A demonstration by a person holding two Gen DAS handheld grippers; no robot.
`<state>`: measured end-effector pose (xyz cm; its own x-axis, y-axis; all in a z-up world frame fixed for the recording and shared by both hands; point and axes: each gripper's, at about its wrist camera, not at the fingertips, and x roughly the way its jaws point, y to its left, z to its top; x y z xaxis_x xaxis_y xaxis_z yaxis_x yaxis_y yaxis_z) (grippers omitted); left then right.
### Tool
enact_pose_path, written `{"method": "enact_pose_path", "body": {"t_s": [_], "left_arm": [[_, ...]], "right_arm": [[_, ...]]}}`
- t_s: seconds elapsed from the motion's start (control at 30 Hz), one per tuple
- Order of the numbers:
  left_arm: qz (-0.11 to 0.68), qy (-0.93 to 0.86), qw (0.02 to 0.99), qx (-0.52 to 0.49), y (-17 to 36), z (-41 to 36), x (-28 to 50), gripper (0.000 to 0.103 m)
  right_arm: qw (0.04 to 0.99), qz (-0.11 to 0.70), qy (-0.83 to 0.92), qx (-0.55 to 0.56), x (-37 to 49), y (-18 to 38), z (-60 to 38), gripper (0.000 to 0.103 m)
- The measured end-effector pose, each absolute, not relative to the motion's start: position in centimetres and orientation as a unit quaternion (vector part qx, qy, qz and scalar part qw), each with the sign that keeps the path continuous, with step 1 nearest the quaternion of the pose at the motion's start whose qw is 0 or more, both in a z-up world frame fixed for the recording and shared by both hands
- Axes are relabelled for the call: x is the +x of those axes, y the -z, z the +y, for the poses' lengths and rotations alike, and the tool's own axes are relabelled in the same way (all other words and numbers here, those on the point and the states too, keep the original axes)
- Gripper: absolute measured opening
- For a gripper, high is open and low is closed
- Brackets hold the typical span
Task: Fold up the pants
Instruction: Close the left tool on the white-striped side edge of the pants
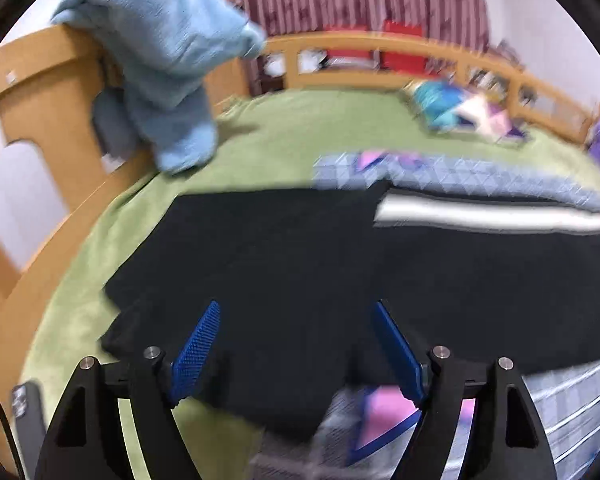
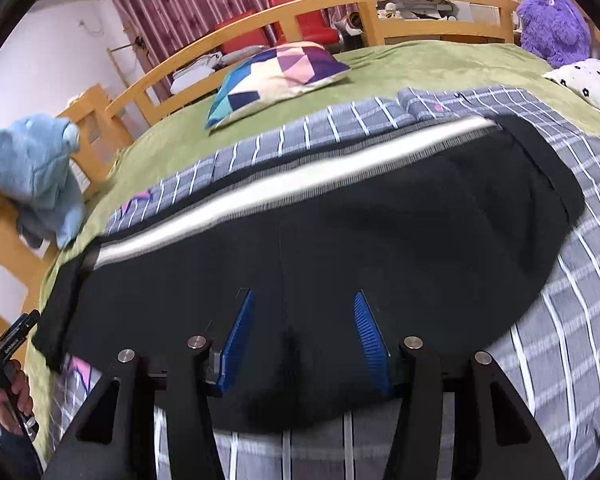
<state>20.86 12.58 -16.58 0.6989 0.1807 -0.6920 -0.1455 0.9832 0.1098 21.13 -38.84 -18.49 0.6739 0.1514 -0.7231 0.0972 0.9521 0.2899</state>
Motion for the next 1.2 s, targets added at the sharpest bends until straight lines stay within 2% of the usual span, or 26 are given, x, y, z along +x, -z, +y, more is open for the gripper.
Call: {"method": "enact_pose_path", "body": {"t_s": [0.13,0.23,0.27,0.3,0.33,0.37,0.4,0.5,0.57,0.63,0.67,0.7,0.8,0.97,1.2], "left_arm": [[0.423,-0.051,0.904,-0.011,20.3,13.8,21.4,0.078],[0.420,-0.060,0.906,0.000,21.6,13.5,22.6,0.078],[0.419,-0.064,0.906,0.004,21.6,13.5,23.2,0.068],[0.414,-0.054,0.909,0.000,21.3,13.6,23.7,0.036],[0.407,-0.039,0.912,-0.006,20.9,13.7,24.0,0.019],[0.402,-0.021,0.915,-0.012,20.2,14.1,24.5,0.008],[0.394,-0.027,0.919,-0.011,19.6,14.5,24.9,0.008],[0.350,-0.092,0.932,0.022,16.7,16.2,27.5,0.008],[0.326,-0.136,0.935,0.026,14.3,18.5,29.9,0.014],[0.326,-0.159,0.932,0.011,12.7,20.3,31.8,0.039],[0.327,-0.174,0.929,0.014,11.8,21.0,32.6,0.068],[0.320,-0.182,0.930,0.018,11.3,21.3,32.7,0.076],[0.275,-0.199,0.940,0.037,9.5,21.3,32.1,0.077],[0.305,-0.141,0.942,0.014,9.7,20.3,29.3,0.077],[0.367,-0.066,0.927,-0.041,15.5,18.1,21.3,0.077]], "right_arm": [[0.900,0.411,-0.017,0.143,18.3,19.6,-38.0,0.058],[0.897,0.419,-0.011,0.144,17.5,20.4,-37.7,0.058],[0.896,0.420,-0.009,0.147,17.4,20.6,-37.7,0.058],[0.894,0.422,-0.007,0.150,17.3,20.8,-37.7,0.058],[0.893,0.422,-0.003,0.154,17.3,21.0,-37.8,0.058],[0.893,0.421,0.000,0.157,17.2,21.2,-37.8,0.058],[0.893,0.421,0.001,0.158,17.2,21.2,-37.8,0.058],[0.896,0.417,0.010,0.153,17.1,21.1,-37.7,0.058],[0.898,0.414,0.015,0.151,17.0,20.9,-37.7,0.058],[0.897,0.414,0.016,0.152,17.1,20.7,-37.8,0.058],[0.897,0.414,0.016,0.151,17.1,20.6,-37.7,0.058],[0.898,0.414,0.017,0.149,17.1,20.6,-37.6,0.058],[0.899,0.414,0.019,0.145,16.9,20.4,-37.4,0.058],[0.896,0.416,0.021,0.154,16.0,20.4,-37.5,0.058],[0.890,0.428,0.035,0.153,14.0,20.7,-38.4,0.058]]}}
